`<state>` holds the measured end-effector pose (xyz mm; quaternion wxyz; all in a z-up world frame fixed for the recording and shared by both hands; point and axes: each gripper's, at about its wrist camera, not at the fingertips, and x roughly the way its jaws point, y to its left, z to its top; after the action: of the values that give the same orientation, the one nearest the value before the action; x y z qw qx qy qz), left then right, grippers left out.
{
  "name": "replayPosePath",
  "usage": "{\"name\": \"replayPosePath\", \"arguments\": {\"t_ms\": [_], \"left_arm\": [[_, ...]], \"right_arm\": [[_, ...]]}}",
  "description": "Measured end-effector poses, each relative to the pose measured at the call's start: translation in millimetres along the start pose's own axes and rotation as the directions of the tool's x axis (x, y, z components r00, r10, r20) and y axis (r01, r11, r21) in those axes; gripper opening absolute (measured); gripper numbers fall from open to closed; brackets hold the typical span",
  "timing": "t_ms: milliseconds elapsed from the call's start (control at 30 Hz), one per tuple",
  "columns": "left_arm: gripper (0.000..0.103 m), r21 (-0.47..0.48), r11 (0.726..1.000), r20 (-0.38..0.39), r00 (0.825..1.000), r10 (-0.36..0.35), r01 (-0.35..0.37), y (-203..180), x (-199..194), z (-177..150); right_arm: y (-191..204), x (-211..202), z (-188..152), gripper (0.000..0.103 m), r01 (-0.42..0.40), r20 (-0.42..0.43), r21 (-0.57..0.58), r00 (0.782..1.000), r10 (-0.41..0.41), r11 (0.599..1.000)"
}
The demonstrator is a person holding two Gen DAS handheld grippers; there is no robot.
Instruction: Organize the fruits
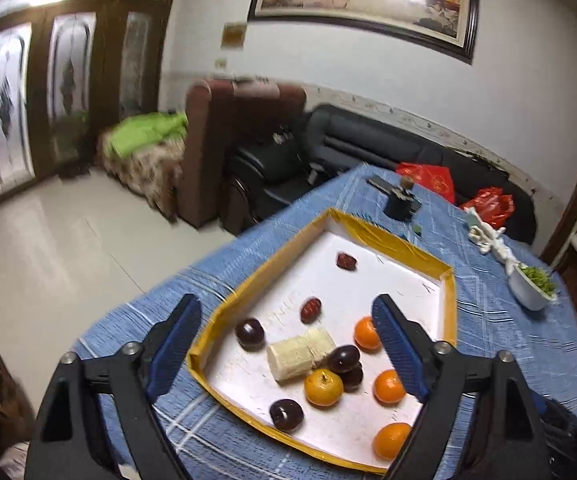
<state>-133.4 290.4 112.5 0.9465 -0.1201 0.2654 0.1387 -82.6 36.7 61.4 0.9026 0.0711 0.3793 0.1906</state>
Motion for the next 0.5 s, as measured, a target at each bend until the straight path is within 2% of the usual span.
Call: {"name": "replayPosePath", "arguments": {"t_ms": [67,167,233,367,500], "left_arm": [[0.095,0.026,0.998,0.066,0.996,0.052,-0.054,-5,-16,0],[0.103,0.038,0.990,0.188,0.974,0.123,-0.133,-10,-44,2],[0.103,0.024,0.990,0.242,0.961,0.131,-0.141,-7,-59,3],[0.103,-0.010,0.990,0.205,0.969,0.140,-0.141,11,-61,12],[0.103,-0.068,0.990,0.168,0.977,0.132,-0.122,33,-63,12]], "right_arm": [[0,-4,-5,0.077,0.003,0.003,-0.005,1.000,-0.003,1.000],[2,-11,-11,0.079,0.002,0.012,-0.012,1.000,-0.002,1.000],[6,-14,-13,0.079,0.004,0.016,-0.030,1.000,-0.003,1.000],[30,-10,-4,0.079,-0.040,0.004,-0.127,0.999,0.041,0.991],[73,22,16,0.079,-0.087,-0.078,-0.257,0.995,0.069,0.963]]}}
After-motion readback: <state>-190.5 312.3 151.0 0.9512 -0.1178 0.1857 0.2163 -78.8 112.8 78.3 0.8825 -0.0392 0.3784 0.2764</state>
